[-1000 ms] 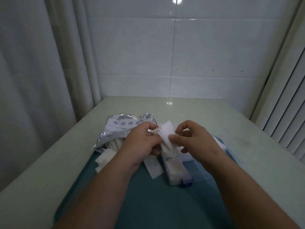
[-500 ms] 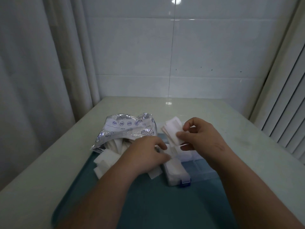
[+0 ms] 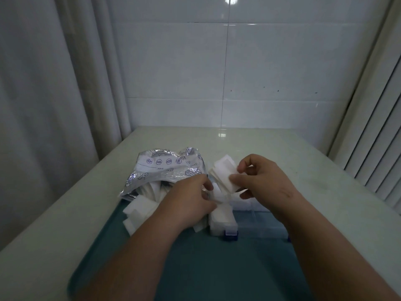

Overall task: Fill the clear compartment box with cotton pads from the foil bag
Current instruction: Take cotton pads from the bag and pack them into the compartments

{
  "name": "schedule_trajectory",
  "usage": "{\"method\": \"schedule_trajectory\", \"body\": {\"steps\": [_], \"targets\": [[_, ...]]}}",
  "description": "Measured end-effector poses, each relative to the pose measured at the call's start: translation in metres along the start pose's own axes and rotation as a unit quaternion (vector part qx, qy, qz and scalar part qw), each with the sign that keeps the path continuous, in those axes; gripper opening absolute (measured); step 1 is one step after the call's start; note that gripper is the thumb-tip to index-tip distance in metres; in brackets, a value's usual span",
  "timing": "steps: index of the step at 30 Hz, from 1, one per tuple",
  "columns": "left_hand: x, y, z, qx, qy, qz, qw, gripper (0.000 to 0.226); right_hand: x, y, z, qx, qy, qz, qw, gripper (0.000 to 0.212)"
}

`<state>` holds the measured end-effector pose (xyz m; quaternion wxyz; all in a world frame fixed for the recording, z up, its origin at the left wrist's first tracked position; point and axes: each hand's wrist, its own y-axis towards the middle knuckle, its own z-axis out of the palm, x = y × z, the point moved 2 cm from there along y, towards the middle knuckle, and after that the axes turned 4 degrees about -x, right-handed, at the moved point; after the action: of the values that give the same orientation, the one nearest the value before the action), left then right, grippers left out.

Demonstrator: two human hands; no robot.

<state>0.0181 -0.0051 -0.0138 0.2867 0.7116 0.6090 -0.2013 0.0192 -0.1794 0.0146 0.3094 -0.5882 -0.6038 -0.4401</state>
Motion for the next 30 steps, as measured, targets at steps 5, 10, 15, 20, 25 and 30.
{"method": "schedule_trajectory", "body": {"steps": [5,10,15,20,25,30], "targets": [[0.002,0.005,-0.012,-0.112,-0.098,-0.036,0.988,0.014,0.001,-0.001,-0.003,-0.002,-0.048,-0.024,0.999,0.013],[-0.005,0.003,-0.018,-0.229,-0.206,0.014,0.951,0.015,0.006,-0.008,0.001,0.051,-0.119,-0.074,0.989,0.013],[-0.013,-0.003,-0.018,-0.217,-0.156,0.010,0.964,0.040,0.008,-0.011,0.007,0.099,-0.196,-0.111,0.969,0.034],[-0.010,0.001,-0.004,-0.154,-0.069,-0.011,0.986,0.037,0.007,-0.011,0.012,0.111,-0.192,-0.109,0.969,0.040],[-0.005,0.006,0.000,-0.172,-0.041,0.002,0.984,0.033,0.005,-0.010,0.011,0.102,-0.214,-0.121,0.964,0.033],[-0.004,0.007,0.001,-0.176,-0.036,0.013,0.984,0.034,0.004,-0.010,0.010,0.102,-0.207,-0.120,0.966,0.028]]}}
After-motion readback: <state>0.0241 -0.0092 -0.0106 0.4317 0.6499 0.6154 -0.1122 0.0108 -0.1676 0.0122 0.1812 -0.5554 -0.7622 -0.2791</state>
